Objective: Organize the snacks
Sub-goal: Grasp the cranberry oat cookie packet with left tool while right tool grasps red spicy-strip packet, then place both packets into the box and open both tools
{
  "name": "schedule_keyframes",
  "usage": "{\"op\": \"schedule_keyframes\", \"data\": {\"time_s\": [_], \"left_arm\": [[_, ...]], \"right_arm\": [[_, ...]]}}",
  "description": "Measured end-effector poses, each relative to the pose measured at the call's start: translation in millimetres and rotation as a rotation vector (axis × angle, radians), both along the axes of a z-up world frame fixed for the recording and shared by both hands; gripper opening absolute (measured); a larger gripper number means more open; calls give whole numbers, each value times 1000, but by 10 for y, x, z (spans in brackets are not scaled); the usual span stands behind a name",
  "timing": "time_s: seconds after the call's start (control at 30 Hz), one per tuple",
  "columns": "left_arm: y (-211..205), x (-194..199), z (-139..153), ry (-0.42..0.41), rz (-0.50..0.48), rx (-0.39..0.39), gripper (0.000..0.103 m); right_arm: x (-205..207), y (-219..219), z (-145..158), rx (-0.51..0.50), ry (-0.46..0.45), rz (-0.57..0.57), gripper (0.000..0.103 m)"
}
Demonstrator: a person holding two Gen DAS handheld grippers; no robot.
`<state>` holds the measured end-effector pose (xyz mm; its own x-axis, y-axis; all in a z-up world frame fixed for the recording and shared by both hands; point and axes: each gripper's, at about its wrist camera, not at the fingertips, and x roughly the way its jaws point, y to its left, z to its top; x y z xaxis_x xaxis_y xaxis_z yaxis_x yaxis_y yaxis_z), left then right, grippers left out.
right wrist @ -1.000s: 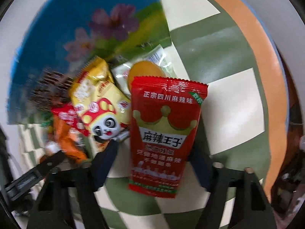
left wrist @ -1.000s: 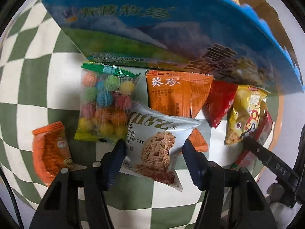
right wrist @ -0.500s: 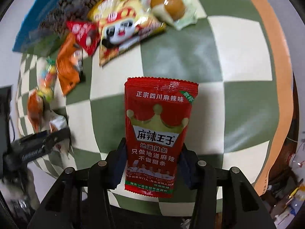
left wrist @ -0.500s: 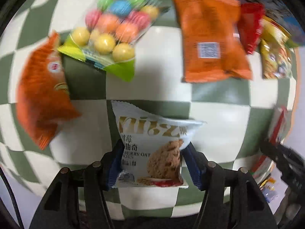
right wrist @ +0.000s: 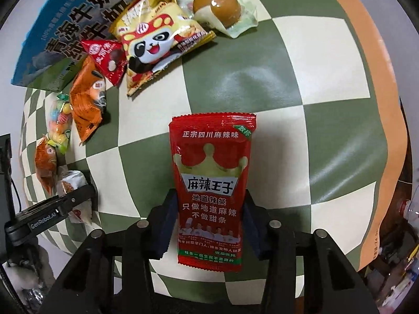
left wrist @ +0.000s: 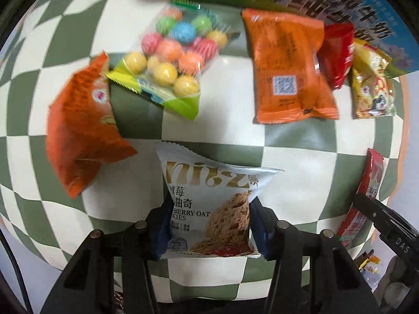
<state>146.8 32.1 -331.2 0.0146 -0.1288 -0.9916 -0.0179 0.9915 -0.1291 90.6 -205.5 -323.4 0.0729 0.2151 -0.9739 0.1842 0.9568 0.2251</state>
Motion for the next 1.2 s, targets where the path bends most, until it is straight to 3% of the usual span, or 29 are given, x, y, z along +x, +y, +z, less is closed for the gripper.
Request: {"op": "schedule_keyframes", "data": {"time_s": [0.2,0.43,0.6,0.8,0.97,1.2], "left_arm": [[-25,10,397,-56,-2,-42,49],[-179,78,1142,-169,-37,-130,49],[-237,459,1694,-256,-90,-182,49],[-356,1008,2200,-363,-130,-128,49],[-339,1572,2299,-382,-133,-62,49],[-221,2350,1935,-298,-101,5,49]], "right_arm": [[-35,2,257,67,-48,-27,46],[86,43,951,145,-183,-3,46],[387,57,1518,173,-288,46,46],[996,4,2086,135,-387,100,46],[1635,-73,2302,48,-426,117,46],[2465,-137,2170,-59,-377,142,46]]}}
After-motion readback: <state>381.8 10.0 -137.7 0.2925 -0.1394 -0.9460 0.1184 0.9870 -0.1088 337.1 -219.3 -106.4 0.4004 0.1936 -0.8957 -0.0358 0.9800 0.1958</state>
